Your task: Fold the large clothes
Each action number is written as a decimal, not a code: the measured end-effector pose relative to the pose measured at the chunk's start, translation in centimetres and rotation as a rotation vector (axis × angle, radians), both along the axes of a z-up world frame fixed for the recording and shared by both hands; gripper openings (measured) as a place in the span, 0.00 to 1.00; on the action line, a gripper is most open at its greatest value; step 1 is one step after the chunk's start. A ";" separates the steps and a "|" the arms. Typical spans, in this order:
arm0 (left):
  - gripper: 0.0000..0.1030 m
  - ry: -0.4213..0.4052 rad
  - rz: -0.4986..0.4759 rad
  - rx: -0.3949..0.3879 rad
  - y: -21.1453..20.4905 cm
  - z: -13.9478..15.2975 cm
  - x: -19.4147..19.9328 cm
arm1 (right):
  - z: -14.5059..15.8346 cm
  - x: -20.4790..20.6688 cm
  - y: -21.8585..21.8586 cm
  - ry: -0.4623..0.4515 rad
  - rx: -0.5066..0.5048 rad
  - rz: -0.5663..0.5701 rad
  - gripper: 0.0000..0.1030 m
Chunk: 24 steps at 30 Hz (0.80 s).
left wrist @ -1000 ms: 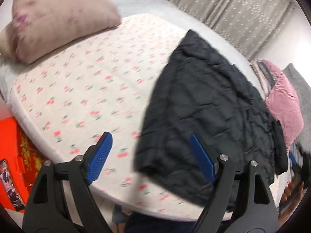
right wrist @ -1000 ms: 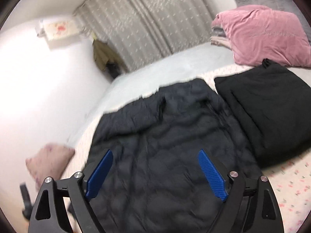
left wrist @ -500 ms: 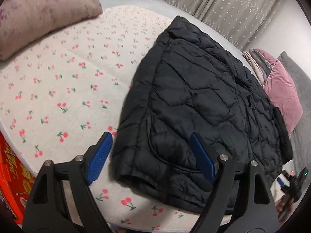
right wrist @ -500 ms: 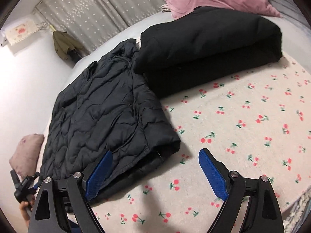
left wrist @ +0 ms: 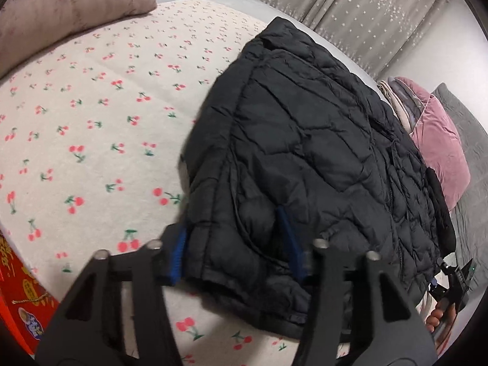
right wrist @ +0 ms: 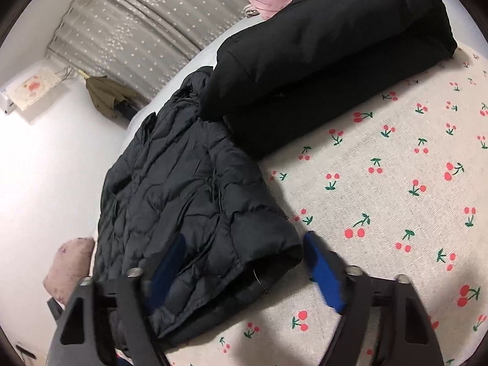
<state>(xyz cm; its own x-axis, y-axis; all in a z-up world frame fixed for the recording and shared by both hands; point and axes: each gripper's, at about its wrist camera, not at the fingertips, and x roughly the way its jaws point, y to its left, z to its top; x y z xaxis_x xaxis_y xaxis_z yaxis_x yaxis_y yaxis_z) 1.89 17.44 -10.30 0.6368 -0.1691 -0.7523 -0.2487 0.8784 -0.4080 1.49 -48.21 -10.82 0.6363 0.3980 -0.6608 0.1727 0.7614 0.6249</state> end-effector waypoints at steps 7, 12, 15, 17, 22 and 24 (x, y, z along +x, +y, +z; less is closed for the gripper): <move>0.26 -0.002 0.005 -0.030 0.0 -0.1 -0.1 | -0.4 0.8 0.2 0.006 -0.021 -0.021 0.40; 0.14 -0.014 0.026 -0.069 0.1 1.0 -0.6 | 0.1 1.1 1.1 -0.025 0.033 0.018 0.09; 0.13 -0.038 0.046 -0.077 0.2 2.3 -1.5 | 1.1 0.7 1.0 -0.048 0.064 0.011 0.08; 0.12 -0.056 0.058 -0.086 0.4 3.4 -2.2 | 2.6 0.1 1.1 -0.077 0.086 0.023 0.07; 0.12 -0.105 0.060 -0.035 -0.1 6.3 -4.2 | 6.9 -1.4 1.7 -0.152 0.072 0.070 0.07; 0.12 -0.110 0.067 -0.035 0.0 6.6 -4.9 | 7.6 -1.8 1.9 -0.163 0.066 0.081 0.07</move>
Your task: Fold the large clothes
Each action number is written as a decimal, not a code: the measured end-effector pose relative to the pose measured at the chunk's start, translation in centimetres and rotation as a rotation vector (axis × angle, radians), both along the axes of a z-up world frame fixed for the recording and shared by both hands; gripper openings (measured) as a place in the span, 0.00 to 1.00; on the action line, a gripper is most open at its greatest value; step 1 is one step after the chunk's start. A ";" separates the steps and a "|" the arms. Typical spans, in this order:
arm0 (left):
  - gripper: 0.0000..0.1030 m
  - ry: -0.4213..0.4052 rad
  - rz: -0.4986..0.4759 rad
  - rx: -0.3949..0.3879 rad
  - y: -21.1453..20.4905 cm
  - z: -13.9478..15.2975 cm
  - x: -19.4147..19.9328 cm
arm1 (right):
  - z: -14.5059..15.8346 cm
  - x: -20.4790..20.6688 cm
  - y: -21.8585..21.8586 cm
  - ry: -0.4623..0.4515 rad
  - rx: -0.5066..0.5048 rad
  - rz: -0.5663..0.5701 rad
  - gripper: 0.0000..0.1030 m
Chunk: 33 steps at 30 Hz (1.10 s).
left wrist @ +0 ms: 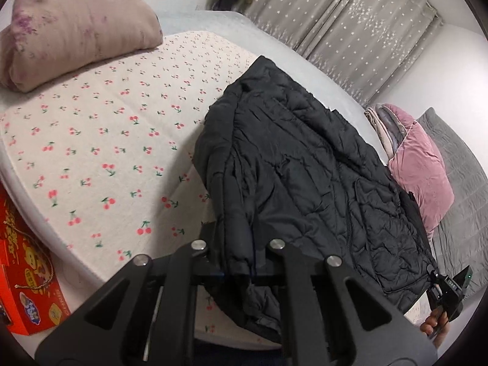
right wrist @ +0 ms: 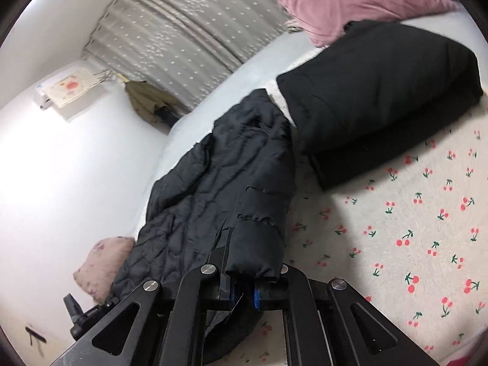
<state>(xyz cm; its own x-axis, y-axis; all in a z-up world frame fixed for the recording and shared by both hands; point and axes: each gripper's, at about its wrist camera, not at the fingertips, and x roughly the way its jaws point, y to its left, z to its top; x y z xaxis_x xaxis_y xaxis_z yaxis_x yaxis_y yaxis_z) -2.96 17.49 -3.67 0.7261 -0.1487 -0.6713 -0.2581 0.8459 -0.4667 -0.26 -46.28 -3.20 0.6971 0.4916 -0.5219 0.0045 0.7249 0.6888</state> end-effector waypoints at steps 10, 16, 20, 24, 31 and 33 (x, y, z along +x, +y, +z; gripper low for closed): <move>0.11 0.025 0.035 -0.055 0.7 0.3 -0.9 | -0.2 -1.9 -1.6 0.007 0.142 -0.008 0.06; 0.11 -0.081 0.052 -0.074 0.0 4.3 -1.4 | 3.0 -1.7 -2.1 -0.079 0.222 0.011 0.06; 0.11 -0.100 0.071 -0.041 0.5 4.7 -2.2 | 4.6 -2.1 -2.1 -0.128 0.211 0.021 0.06; 0.11 -0.078 0.066 -0.065 0.8 3.9 -3.1 | 4.4 -2.8 -3.1 -0.110 0.251 0.002 0.06; 0.10 -0.015 0.075 -0.149 1.7 0.7 -4.1 | 3.7 -3.4 -3.5 -0.088 0.238 0.001 0.06; 0.10 -0.027 0.078 -0.163 2.1 1.0 -4.5 | 4.0 -3.7 -3.5 -0.098 0.246 0.004 0.06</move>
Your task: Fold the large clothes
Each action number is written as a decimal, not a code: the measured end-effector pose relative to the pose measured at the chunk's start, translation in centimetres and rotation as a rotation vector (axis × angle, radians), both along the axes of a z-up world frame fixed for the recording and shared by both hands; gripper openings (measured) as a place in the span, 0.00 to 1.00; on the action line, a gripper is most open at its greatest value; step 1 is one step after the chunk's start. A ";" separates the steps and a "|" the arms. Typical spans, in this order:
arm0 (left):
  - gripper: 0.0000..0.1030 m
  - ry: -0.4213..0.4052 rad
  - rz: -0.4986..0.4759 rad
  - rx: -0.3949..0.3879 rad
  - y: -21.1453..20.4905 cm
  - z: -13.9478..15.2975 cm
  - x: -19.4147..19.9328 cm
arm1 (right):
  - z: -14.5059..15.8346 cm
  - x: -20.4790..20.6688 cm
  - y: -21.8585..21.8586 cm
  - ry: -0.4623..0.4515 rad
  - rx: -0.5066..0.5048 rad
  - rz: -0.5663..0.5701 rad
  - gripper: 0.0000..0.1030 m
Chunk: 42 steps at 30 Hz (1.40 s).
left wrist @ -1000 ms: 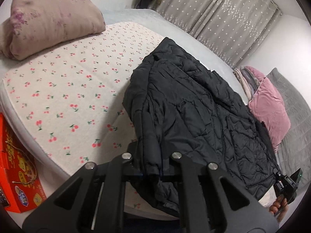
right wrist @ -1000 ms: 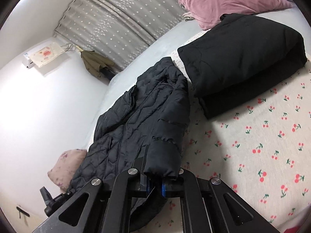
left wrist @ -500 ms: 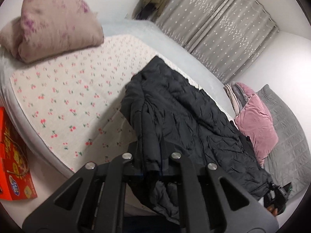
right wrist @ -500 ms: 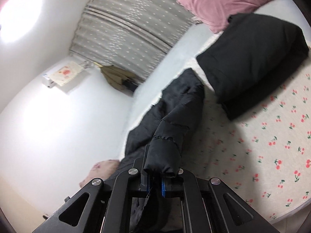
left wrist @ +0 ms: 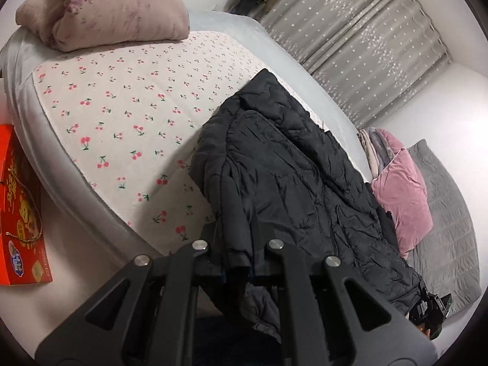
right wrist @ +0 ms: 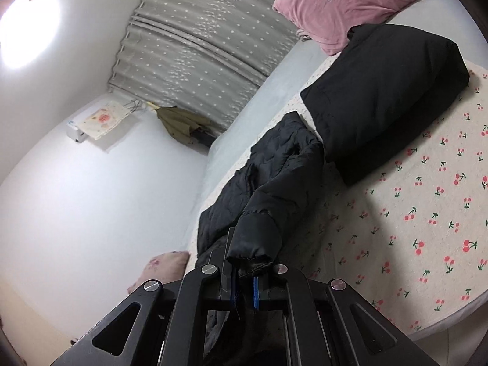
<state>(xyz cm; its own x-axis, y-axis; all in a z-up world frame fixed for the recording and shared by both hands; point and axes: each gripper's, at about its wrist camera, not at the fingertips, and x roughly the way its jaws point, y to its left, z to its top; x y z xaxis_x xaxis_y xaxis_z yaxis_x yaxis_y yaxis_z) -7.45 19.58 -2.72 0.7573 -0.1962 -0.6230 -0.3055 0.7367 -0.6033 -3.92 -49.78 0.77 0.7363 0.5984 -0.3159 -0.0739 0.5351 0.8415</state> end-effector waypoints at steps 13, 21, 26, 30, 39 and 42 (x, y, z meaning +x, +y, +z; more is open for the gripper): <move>0.10 -0.162 0.026 -0.001 -0.8 6.8 -3.9 | 6.9 -3.7 -0.3 -0.189 0.075 -0.019 0.06; 0.10 -0.085 0.064 -0.005 0.1 3.9 -0.2 | 3.8 -0.6 -0.7 -0.051 0.037 -0.038 0.05; 0.10 -0.064 0.063 -0.006 0.7 3.4 3.5 | 2.4 2.5 -0.9 -0.044 0.084 -0.027 0.05; 0.10 -0.072 0.056 0.031 1.0 4.2 7.9 | 3.5 7.5 -0.2 -0.069 0.087 -0.029 0.05; 0.14 0.007 -0.037 0.127 1.9 4.6 26.1 | 4.3 24.7 2.2 -0.020 0.010 -0.084 0.06; 0.22 0.101 -0.106 0.191 0.8 2.3 33.0 | 1.6 31.6 3.1 0.098 -0.105 -0.147 0.08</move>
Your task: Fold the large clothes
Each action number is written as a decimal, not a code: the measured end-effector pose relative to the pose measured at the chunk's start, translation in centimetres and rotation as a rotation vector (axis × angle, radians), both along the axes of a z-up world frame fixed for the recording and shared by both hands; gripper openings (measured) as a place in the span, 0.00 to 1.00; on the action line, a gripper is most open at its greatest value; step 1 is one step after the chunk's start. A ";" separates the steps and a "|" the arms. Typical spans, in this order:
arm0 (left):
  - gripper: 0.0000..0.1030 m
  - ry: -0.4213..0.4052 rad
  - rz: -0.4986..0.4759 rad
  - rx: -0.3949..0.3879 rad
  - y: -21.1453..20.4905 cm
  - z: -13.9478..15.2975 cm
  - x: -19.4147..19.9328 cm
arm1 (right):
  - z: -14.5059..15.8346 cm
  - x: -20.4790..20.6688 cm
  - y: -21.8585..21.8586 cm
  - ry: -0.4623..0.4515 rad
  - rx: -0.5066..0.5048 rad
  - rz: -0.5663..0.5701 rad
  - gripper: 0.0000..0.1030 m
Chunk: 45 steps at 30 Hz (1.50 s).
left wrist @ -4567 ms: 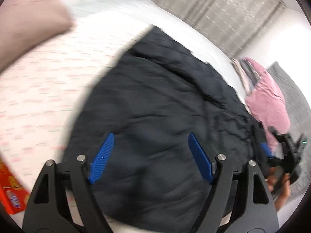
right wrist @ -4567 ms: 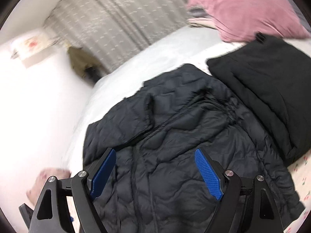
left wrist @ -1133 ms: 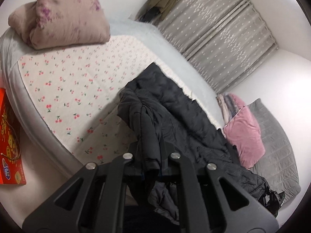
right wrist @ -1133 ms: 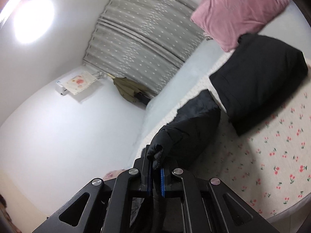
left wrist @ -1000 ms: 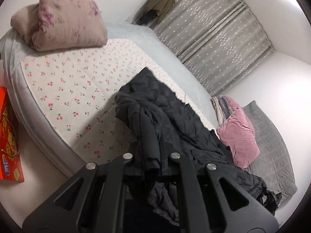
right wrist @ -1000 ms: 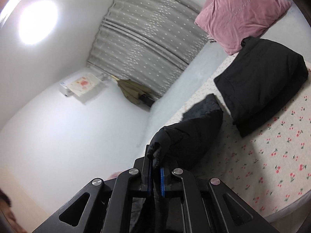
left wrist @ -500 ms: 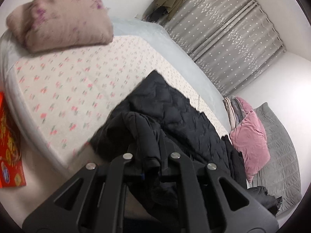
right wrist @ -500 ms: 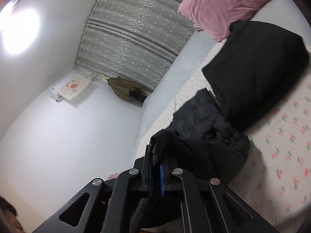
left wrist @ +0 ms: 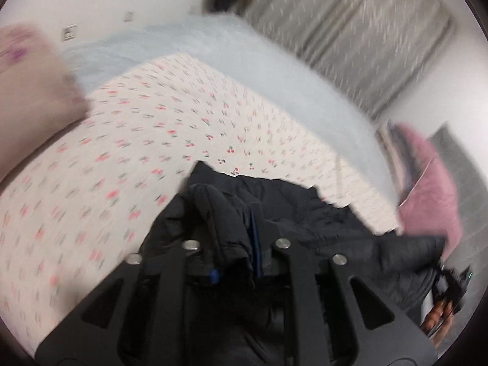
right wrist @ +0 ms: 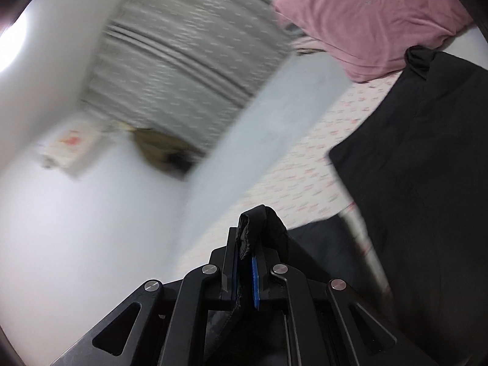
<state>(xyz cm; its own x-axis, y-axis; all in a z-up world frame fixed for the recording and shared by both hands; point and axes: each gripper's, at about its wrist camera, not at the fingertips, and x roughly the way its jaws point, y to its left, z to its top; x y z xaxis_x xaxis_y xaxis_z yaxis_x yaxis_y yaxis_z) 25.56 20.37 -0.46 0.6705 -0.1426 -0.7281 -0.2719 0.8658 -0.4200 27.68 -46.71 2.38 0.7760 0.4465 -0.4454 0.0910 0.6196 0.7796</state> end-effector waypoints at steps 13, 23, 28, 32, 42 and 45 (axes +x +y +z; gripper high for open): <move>0.50 -0.029 0.007 -0.360 6.1 -1.1 3.5 | -6.2 5.0 -4.6 0.242 0.095 -0.091 0.32; 0.63 -0.003 -0.119 -0.170 4.6 -3.4 -1.6 | -3.2 3.3 0.1 0.175 -0.359 0.208 0.60; 0.63 0.039 -0.215 0.045 3.9 -4.3 -3.2 | -4.3 2.0 0.5 0.162 -0.535 0.335 0.60; 0.63 0.016 -0.285 0.108 1.6 -3.2 -1.4 | -4.4 3.0 2.9 0.150 -0.585 0.472 0.60; 0.04 0.105 -0.188 0.173 0.0 -4.5 6.1 | -6.0 9.4 4.5 0.214 -0.456 0.328 0.12; 0.03 0.087 -0.129 0.141 1.0 -4.7 5.5 | -6.6 9.9 3.8 0.230 -0.462 0.256 0.10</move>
